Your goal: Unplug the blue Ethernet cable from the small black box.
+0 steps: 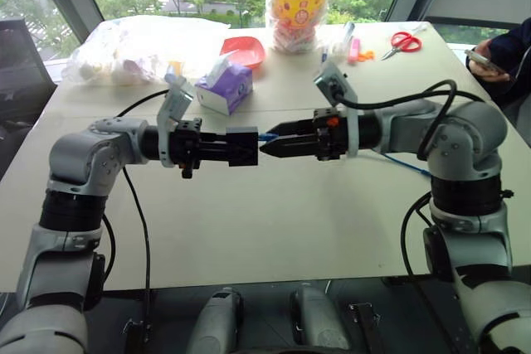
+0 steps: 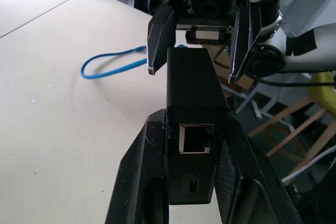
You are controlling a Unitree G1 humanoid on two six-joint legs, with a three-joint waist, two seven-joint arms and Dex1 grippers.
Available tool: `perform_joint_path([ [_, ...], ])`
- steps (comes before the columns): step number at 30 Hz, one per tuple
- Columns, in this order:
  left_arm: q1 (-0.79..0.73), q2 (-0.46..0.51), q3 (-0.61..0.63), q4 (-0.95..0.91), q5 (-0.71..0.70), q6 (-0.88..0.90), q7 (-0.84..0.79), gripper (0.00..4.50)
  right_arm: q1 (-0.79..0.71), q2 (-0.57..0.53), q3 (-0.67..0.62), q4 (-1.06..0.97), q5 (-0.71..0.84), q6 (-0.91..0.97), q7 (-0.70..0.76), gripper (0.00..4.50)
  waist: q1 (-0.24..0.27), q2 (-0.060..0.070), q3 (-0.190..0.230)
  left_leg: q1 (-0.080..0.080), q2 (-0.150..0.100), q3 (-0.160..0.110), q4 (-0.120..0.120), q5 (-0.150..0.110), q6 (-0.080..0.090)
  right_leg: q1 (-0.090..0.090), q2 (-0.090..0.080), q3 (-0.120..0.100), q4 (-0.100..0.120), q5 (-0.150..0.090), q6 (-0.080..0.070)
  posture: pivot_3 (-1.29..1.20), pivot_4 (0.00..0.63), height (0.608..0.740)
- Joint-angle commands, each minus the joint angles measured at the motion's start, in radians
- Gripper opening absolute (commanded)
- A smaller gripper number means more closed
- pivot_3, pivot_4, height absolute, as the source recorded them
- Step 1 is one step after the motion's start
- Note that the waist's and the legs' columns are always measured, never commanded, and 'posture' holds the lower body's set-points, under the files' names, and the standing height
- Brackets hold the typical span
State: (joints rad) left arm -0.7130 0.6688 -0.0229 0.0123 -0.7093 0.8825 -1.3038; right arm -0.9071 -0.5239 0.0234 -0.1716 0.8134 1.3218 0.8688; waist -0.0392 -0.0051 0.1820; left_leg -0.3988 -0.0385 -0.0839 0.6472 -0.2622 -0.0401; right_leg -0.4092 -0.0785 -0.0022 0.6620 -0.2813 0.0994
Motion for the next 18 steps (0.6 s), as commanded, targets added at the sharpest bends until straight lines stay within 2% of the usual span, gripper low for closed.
perform_joint_path([
  [1, 0.001, 0.011, 0.019, -0.037, -0.018, -0.003, 0.001, 0.50, -0.027, 0.007, -0.030, -0.007, 0.037, 0.000, -0.004, 2.54, 0.000, 0.000, 0.000, 0.000, 0.000, 0.000, 0.000, 0.000, 0.000, 0.000, 0.000, 0.000, 0.000, 0.000, 0.000, 0.00, 0.150, 0.740],
  [8, 0.005, 0.011, 0.018, -0.042, -0.017, -0.002, 0.002, 0.50, -0.032, 0.010, -0.030, 0.002, 0.054, -0.003, -0.017, 2.54, 0.000, 0.000, 0.000, 0.000, 0.000, 0.000, 0.000, 0.000, 0.000, 0.000, 0.000, 0.000, 0.000, 0.000, 0.000, 0.00, 0.150, 0.740],
  [11, 0.007, 0.011, 0.019, -0.044, -0.018, -0.001, 0.002, 0.50, -0.032, 0.008, -0.030, 0.004, 0.061, -0.005, -0.021, 1.71, 0.000, 0.000, 0.000, 0.000, 0.000, 0.000, 0.000, 0.000, 0.000, 0.000, 0.000, 0.000, 0.000, 0.000, 0.000, 0.00, 0.150, 0.740],
  [14, 0.009, 0.011, 0.019, -0.045, -0.019, -0.002, 0.002, 0.50, -0.032, 0.006, -0.029, 0.003, 0.066, -0.005, -0.021, 0.16, 0.000, 0.000, 0.000, 0.000, 0.000, 0.000, 0.000, 0.000, 0.000, 0.000, 0.000, 0.000, 0.000, 0.000, 0.000, 0.00, 0.150, 0.740],
  [15, 0.009, 0.011, 0.019, -0.045, -0.019, -0.002, 0.002, 0.50, -0.032, 0.005, -0.028, 0.003, 0.066, -0.005, -0.022, 0.03, 0.000, 0.000, 0.000, 0.000, 0.000, 0.000, 0.000, 0.000, 0.000, 0.000, 0.000, 0.000, 0.000, 0.000, 0.000, 0.00, 0.150, 0.740],
  [18, 0.007, 0.007, 0.022, -0.043, -0.022, 0.002, 0.007, 0.50, -0.030, 0.003, -0.025, 0.001, 0.068, -0.005, -0.022, 0.03, 0.000, 0.000, 0.000, 0.000, 0.000, 0.000, 0.000, 0.000, 0.000, 0.000, 0.000, 0.000, 0.000, 0.000, 0.000, 0.00, 0.150, 0.740],
])
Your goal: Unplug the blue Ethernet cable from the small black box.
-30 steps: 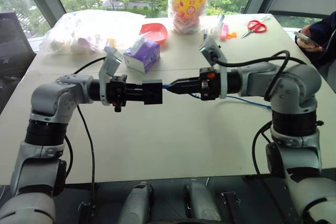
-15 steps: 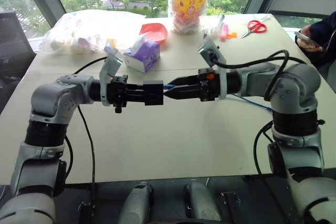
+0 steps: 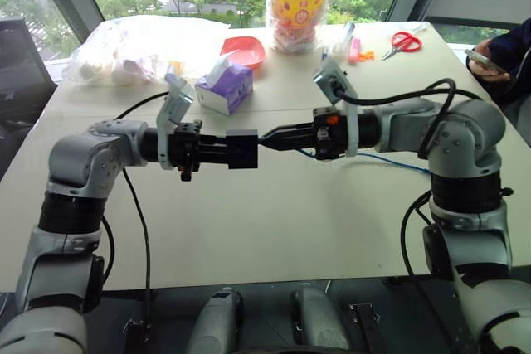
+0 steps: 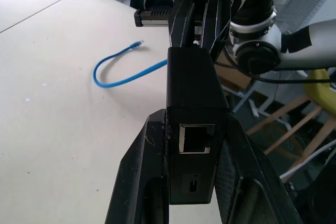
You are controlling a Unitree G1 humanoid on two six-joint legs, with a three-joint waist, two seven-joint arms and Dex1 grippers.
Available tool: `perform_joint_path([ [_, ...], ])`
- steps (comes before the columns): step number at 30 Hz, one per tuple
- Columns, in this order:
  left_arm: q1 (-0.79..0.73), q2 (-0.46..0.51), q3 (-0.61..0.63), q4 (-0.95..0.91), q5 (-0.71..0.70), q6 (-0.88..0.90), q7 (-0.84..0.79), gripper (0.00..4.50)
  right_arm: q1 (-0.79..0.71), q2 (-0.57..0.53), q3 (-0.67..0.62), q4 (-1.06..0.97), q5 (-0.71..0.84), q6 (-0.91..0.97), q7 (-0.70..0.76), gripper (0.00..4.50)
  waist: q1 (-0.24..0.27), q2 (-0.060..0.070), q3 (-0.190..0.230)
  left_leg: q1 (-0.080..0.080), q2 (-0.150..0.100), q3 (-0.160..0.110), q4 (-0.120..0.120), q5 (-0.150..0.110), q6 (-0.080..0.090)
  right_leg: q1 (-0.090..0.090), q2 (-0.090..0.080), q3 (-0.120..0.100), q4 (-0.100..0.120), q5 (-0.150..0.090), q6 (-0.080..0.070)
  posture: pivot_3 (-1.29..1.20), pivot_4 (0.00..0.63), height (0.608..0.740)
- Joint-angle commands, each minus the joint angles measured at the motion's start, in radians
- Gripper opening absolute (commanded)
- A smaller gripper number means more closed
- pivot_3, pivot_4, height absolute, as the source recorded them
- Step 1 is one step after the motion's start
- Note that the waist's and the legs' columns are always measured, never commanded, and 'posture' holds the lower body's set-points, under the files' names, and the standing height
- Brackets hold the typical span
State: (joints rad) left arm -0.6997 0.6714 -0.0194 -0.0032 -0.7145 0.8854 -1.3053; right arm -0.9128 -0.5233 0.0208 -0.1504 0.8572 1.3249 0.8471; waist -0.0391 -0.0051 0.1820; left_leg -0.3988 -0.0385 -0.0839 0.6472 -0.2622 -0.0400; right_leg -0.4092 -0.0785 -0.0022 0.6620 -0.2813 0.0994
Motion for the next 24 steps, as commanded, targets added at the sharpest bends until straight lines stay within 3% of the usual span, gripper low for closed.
perform_joint_path([
  [1, -0.007, 0.004, 0.019, -0.027, -0.018, 0.000, 0.010, 0.50, -0.024, 0.002, -0.021, -0.021, 0.025, -0.009, 0.000, 0.03, 0.000, 0.000, 0.000, 0.000, 0.000, 0.000, 0.000, 0.000, 0.000, 0.000, 0.000, 0.000, 0.000, 0.000, 0.000, 0.00, 0.150, 0.740],
  [9, -0.040, -0.012, 0.069, -0.004, -0.083, 0.066, 0.048, 0.50, -0.001, -0.024, 0.015, -0.051, -0.001, -0.038, 0.008, 0.03, 0.000, 0.000, 0.000, 0.000, 0.000, 0.000, 0.000, 0.000, 0.000, 0.000, 0.000, 0.000, 0.000, 0.000, 0.000, 0.00, 0.150, 0.740],
  [17, -0.016, 0.064, 0.070, -0.014, -0.081, 0.056, 0.007, 0.50, 0.112, -0.202, 0.086, 0.006, -0.139, -0.237, 0.138, 0.03, 0.001, -0.002, 0.001, 0.000, 0.000, 0.000, 0.001, 0.000, 0.000, 0.000, 0.000, 0.000, 0.000, 0.000, 0.000, 0.00, 0.150, 0.740],
  [21, 0.005, 0.085, 0.063, -0.023, -0.069, 0.040, -0.005, 0.50, 0.121, -0.230, 0.076, 0.090, -0.204, -0.309, 0.145, 0.03, -0.002, -0.002, 0.001, 0.000, 0.000, 0.001, 0.001, 0.000, 0.000, 0.000, 0.000, 0.000, 0.000, 0.000, 0.000, 0.00, 0.150, 0.740],
  [24, 0.049, 0.073, 0.012, -0.023, 0.027, -0.074, 0.011, 0.50, 0.086, -0.158, 0.059, 0.286, -0.390, -0.505, -0.066, 0.03, -0.006, -0.002, 0.001, 0.001, 0.000, 0.001, 0.000, 0.000, 0.000, 0.001, 0.000, 0.000, 0.000, 0.000, 0.000, 0.00, 0.150, 0.740],
])
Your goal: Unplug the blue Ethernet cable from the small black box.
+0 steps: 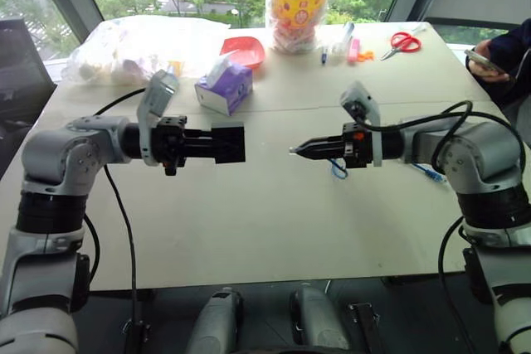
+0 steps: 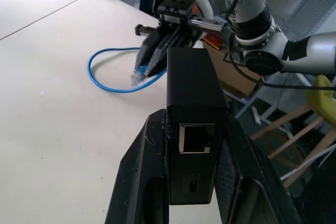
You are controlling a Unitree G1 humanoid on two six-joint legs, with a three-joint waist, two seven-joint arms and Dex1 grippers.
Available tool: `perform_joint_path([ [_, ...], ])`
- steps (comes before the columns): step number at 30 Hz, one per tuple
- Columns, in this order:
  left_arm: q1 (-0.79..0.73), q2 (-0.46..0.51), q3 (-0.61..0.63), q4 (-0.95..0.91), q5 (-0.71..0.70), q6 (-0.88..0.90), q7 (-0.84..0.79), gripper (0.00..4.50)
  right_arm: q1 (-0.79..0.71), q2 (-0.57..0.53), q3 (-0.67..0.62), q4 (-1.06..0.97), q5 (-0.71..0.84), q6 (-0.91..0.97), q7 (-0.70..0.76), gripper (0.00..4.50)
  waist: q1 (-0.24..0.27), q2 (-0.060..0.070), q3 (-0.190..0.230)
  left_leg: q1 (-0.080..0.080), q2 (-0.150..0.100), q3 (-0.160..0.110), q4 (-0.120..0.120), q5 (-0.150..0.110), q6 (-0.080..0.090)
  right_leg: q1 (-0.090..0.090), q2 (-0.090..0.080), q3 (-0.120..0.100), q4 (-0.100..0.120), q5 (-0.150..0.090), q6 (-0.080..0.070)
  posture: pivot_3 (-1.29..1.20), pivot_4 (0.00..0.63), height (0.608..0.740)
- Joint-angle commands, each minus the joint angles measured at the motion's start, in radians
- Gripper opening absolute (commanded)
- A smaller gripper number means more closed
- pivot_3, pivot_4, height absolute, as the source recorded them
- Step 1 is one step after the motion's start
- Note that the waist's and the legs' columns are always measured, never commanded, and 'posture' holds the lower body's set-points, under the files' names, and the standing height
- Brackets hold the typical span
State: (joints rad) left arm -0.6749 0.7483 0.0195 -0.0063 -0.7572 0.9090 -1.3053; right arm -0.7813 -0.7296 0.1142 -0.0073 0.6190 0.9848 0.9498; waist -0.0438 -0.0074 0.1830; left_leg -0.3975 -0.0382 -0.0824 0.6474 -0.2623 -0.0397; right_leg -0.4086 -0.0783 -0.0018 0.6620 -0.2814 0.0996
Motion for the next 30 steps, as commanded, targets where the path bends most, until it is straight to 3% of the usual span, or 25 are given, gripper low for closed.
perform_joint_path([
  [1, 0.039, -0.021, -0.045, -0.016, 0.112, -0.152, 0.031, 0.50, -0.062, 0.081, -0.039, 0.212, -0.215, -0.230, -0.259, 0.03, 0.001, 0.000, 0.000, 0.001, 0.000, 0.001, 0.000, 0.000, 0.000, 0.001, 0.000, 0.001, 0.000, 0.000, 0.000, 0.00, 0.150, 0.740],
  [4, 0.094, -0.094, -0.106, 0.004, 0.253, -0.353, 0.106, 0.50, -0.089, 0.170, -0.074, 0.317, -0.294, -0.313, -0.417, 0.03, 0.006, 0.000, 0.000, 0.001, 0.000, 0.001, 0.000, 0.000, -0.001, 0.000, -0.001, 0.001, 0.001, 0.000, 0.000, 0.00, 0.150, 0.740],
  [7, 0.124, -0.168, -0.129, 0.043, 0.338, -0.491, 0.169, 0.50, -0.084, 0.227, -0.088, 0.328, -0.327, -0.322, -0.480, 0.03, 0.013, 0.000, 0.000, 0.000, 0.000, 0.001, 0.000, 0.000, -0.001, -0.001, -0.001, 0.001, 0.000, 0.000, 0.000, 0.00, 0.150, 0.740],
  [8, 0.128, -0.203, -0.131, 0.069, 0.364, -0.538, 0.203, 0.50, -0.074, 0.240, -0.085, 0.322, -0.341, -0.311, -0.500, 0.69, 0.017, 0.000, 0.000, -0.003, 0.000, 0.001, 0.000, 0.001, -0.001, -0.003, -0.001, 0.001, 0.000, 0.000, 0.000, 0.00, 0.150, 0.740],
  [11, 0.131, -0.272, -0.146, 0.146, 0.439, -0.676, 0.262, 0.50, -0.050, 0.259, -0.089, 0.311, -0.381, -0.288, -0.563, 1.86, 0.029, 0.000, 0.000, -0.010, 0.000, 0.001, 0.002, 0.003, -0.005, -0.010, -0.001, 0.001, 0.001, 0.001, 0.000, 0.00, 0.150, 0.740],
  [16, 0.124, -0.357, -0.153, 0.261, 0.513, -0.841, 0.330, 0.50, -0.018, 0.247, -0.146, 0.262, -0.390, -0.214, -0.622, 4.31, 0.035, 0.000, 0.000, -0.011, -0.002, 0.001, 0.002, 0.002, -0.001, -0.011, -0.002, 0.001, 0.001, 0.001, 0.000, 0.00, 0.150, 0.740],
  [22, 0.135, -0.419, -0.161, 0.388, 0.583, -0.996, 0.386, 0.50, -0.017, 0.290, -0.504, -0.124, 0.039, 0.240, -0.576, 4.42, 0.030, 0.000, 0.000, -0.011, -0.001, 0.001, 0.001, 0.002, 0.001, -0.011, -0.001, 0.001, 0.002, 0.001, 0.001, 0.00, 0.150, 0.740],
  [30, 0.131, -0.484, -0.148, 0.568, 0.622, -1.122, 0.446, 0.50, 0.076, 0.283, -0.589, -0.419, 0.250, 0.485, -0.599, 4.42, 0.033, 0.000, -0.001, -0.010, -0.002, 0.001, 0.002, 0.003, 0.004, -0.009, -0.002, 0.001, 0.003, 0.003, 0.002, 0.00, 0.150, 0.740],
])
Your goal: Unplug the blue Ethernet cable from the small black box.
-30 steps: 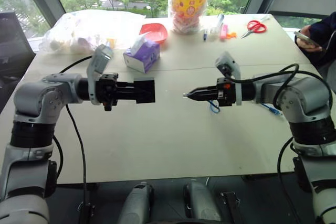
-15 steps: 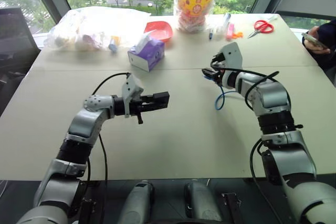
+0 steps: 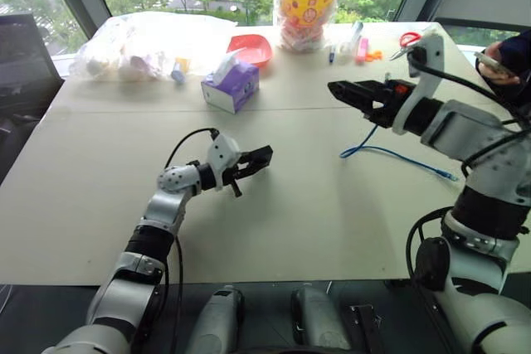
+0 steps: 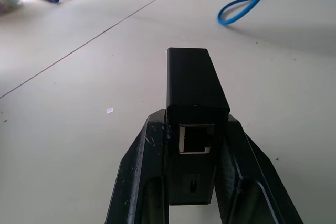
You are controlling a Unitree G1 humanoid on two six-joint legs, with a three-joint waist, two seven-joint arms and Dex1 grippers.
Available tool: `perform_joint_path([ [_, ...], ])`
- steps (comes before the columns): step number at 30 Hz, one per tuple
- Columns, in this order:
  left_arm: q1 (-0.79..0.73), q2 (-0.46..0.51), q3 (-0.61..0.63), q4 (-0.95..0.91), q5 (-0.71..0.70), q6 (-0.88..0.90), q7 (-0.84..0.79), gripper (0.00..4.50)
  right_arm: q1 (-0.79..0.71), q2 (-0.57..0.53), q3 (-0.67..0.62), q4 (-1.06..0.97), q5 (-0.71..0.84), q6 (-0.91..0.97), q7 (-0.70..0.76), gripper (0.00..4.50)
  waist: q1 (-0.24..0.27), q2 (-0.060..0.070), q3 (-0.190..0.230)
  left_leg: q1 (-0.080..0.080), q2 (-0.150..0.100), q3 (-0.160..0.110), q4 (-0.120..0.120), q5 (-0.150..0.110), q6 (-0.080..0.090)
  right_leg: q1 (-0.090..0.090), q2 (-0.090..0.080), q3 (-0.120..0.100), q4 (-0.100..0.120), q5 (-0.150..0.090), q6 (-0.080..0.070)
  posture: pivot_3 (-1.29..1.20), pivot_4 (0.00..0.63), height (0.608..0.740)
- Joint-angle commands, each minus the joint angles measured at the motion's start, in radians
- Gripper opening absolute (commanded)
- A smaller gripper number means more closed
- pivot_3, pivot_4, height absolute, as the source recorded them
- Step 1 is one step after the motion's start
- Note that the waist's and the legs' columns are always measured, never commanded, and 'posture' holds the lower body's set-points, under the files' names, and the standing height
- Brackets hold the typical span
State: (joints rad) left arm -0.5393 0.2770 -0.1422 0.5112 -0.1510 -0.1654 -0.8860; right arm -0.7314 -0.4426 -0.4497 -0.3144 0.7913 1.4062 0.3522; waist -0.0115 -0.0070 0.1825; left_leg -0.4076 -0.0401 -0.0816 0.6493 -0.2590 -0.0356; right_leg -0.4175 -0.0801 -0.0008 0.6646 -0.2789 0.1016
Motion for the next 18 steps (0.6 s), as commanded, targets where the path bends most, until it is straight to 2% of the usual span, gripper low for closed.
perform_joint_path([
  [1, -0.005, -0.018, 0.017, 0.070, 0.018, -0.054, 0.036, 0.50, 0.040, -0.005, -0.030, -0.136, 0.096, 0.080, -0.002, 4.42, 0.001, 0.000, 0.000, 0.000, 0.000, 0.000, 0.001, 0.000, 0.000, 0.000, 0.000, 0.000, 0.000, 0.000, 0.000, 0.00, 0.150, 0.740],
  [2, -0.005, -0.022, 0.020, 0.086, 0.016, -0.056, 0.039, 0.50, 0.052, -0.013, -0.033, -0.156, 0.109, 0.093, 0.000, 4.42, 0.001, 0.000, 0.000, 0.000, -0.001, 0.000, 0.001, 0.000, 0.001, 0.001, 0.000, 0.000, 0.000, 0.000, 0.001, 0.00, 0.150, 0.740],
  [4, -0.004, -0.026, 0.024, 0.114, 0.016, -0.065, 0.043, 1.54, 0.074, -0.039, -0.026, -0.181, 0.117, 0.107, 0.001, 4.50, 0.001, 0.000, 0.000, 0.002, -0.001, 0.000, 0.001, 0.001, 0.001, 0.003, -0.001, 0.000, 0.000, 0.001, 0.001, 0.00, 0.150, 0.740],
  [5, -0.002, -0.027, 0.026, 0.123, 0.014, -0.064, 0.040, 1.81, 0.083, -0.050, -0.026, -0.187, 0.119, 0.112, -0.002, 4.50, 0.000, 0.000, 0.000, 0.003, -0.001, 0.000, 0.001, 0.001, 0.002, 0.004, -0.001, 0.000, 0.000, 0.001, 0.001, 0.00, 0.150, 0.740],
  [10, 0.015, -0.008, 0.041, 0.109, -0.005, -0.053, 0.016, 4.31, 0.097, -0.112, -0.034, -0.191, 0.138, 0.122, 0.011, 4.50, -0.004, 0.000, 0.000, 0.013, -0.001, 0.000, -0.001, 0.001, 0.002, 0.013, 0.000, 0.000, -0.002, 0.001, 0.001, 0.00, 0.150, 0.740],
  [14, 0.031, 0.024, 0.059, 0.050, -0.034, -0.011, -0.007, 4.42, 0.121, -0.159, -0.007, -0.192, 0.141, 0.115, 0.027, 4.50, -0.008, 0.000, 0.000, 0.014, 0.001, 0.000, -0.002, 0.001, 0.002, 0.013, 0.001, 0.000, -0.001, 0.001, 0.001, 0.00, 0.150, 0.740],
  [18, 0.073, 0.083, 0.080, -0.087, -0.079, 0.088, -0.046, 4.42, 0.217, -0.232, 0.056, -0.229, 0.129, 0.086, 0.067, 4.50, -0.005, 0.000, 0.000, 0.013, 0.001, 0.000, -0.003, 0.001, 0.002, 0.013, 0.001, 0.000, -0.002, 0.001, 0.001, 0.00, 0.150, 0.740],
])
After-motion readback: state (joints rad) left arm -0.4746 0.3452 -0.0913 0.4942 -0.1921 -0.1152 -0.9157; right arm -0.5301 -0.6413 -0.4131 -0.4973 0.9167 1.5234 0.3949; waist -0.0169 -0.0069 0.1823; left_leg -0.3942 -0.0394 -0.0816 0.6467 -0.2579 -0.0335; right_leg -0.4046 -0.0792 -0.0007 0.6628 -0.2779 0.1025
